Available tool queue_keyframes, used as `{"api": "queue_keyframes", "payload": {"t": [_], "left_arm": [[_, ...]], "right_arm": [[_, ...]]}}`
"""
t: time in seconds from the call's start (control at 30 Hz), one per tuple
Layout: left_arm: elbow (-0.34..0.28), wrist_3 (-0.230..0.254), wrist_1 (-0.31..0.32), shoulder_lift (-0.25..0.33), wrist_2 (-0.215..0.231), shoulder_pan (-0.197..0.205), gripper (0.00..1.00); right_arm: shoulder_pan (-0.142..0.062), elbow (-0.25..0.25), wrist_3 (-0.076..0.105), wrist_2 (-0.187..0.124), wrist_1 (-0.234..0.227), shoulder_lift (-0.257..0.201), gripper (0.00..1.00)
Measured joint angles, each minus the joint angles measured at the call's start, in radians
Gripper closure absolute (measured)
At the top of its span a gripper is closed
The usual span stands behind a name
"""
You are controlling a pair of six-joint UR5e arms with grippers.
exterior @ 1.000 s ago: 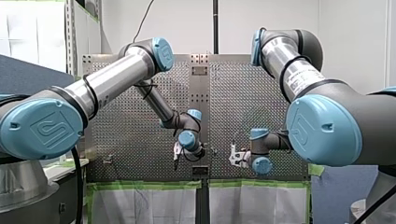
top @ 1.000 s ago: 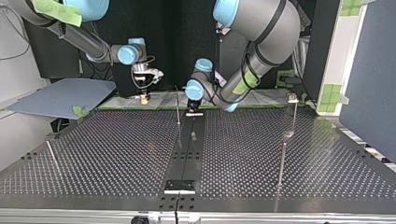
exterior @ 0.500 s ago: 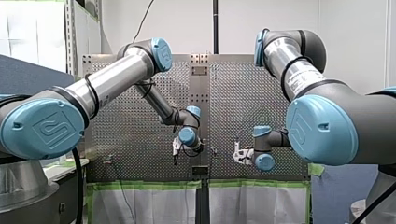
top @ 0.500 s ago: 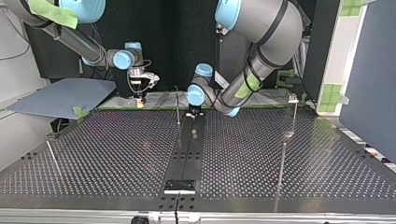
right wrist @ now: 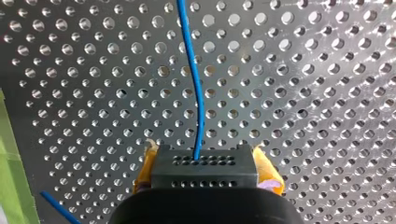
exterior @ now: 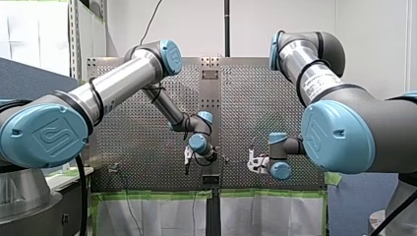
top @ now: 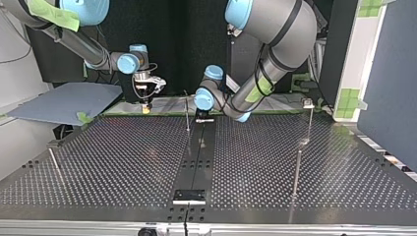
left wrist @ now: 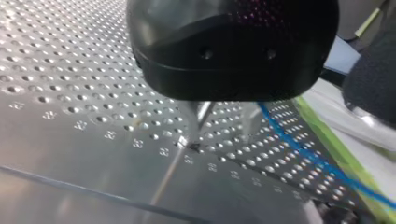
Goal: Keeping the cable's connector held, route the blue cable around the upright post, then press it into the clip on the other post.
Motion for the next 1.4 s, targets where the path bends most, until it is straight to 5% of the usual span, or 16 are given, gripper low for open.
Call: {"api": "queue_keyframes", "payload": {"t": [0.03,0.33,0.7,0.9,1.4], "left_arm": [[0.0,0.003,-0.009,0.0,-0.007,0.0,0.0],[0.0,0.028,-0.09,0.0,-0.072,-0.007,0.0],[-0.03,0.028,-0.178,0.024,0.005,-0.066,0.0],[-0.078,-0.008,-0.146,0.07,0.046,-0.075,0.0],[-0.196,-0.024,-0.039,0.089,0.034,-0.084,0.0]], "right_arm": [[-0.001,0.0,0.0,-0.001,0.003,0.0,1.0],[-0.003,0.0,-0.009,-0.005,0.035,0.001,1.0],[-0.004,0.0,-0.02,-0.005,0.053,0.003,1.0],[-0.004,0.0,-0.02,-0.004,0.051,0.004,1.0],[-0.005,0.0,-0.02,-0.005,0.044,0.007,1.0]]}}
